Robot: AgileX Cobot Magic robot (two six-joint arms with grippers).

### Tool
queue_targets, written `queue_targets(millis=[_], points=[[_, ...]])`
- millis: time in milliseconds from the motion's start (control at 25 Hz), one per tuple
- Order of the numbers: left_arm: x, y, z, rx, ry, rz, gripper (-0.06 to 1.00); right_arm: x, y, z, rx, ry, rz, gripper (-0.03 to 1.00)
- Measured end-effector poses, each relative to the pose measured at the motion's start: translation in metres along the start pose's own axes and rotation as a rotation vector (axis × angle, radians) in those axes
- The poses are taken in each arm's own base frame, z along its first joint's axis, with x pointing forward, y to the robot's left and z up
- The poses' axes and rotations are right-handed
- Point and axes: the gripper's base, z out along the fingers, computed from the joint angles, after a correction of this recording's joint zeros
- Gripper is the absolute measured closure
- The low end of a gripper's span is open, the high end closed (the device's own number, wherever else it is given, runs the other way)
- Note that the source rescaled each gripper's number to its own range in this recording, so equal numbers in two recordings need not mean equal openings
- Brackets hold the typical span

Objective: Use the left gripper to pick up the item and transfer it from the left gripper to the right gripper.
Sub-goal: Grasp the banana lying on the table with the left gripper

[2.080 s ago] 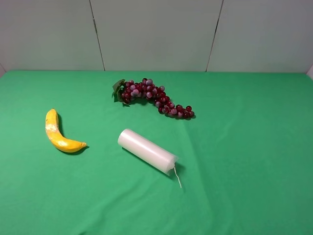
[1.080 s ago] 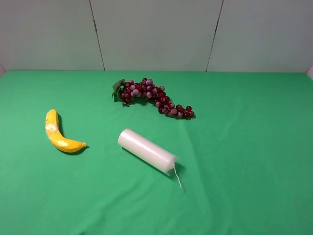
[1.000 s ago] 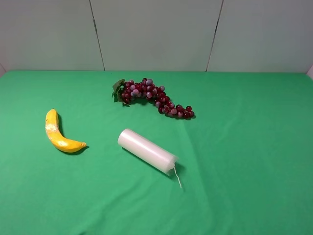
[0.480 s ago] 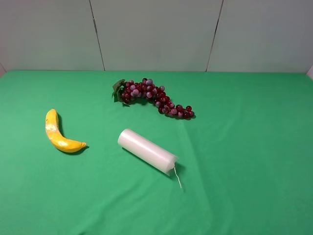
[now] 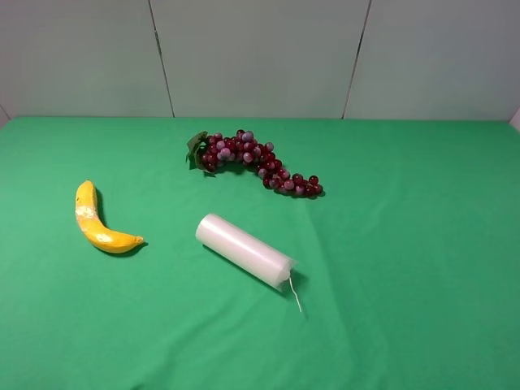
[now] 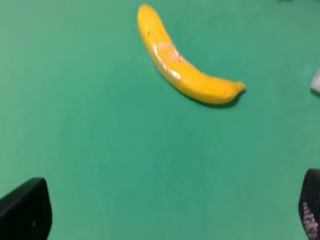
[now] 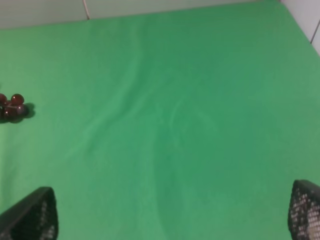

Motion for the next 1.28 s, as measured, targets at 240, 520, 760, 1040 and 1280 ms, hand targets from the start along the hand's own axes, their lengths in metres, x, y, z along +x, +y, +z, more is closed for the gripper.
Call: queue_targets(millis=[240, 520, 760, 1040, 1280], points=[[-0.027, -0.001, 0.033, -0.005, 0.123, -0.022, -0.06, 0.0, 0.0, 0.0, 0.0, 0.0, 0.0, -0.03], [-0.046, -0.001, 0.073, -0.021, 0.244, -0.111, -0.05, 0.0, 0.0, 0.0, 0.0, 0.0, 0.0, -0.03], [-0.054, -0.002, 0.107, -0.044, 0.343, -0.194, -0.05, 0.0, 0.0, 0.0, 0.0, 0.0, 0.0, -0.03], [-0.057, -0.008, 0.146, -0.049, 0.438, -0.28, -0.04, 0.0, 0.0, 0.0, 0.0, 0.0, 0.0, -0.03], [-0.053, -0.025, 0.178, -0.059, 0.512, -0.342, -0.04, 0.0, 0.0, 0.0, 0.0, 0.0, 0.0, -0.03]])
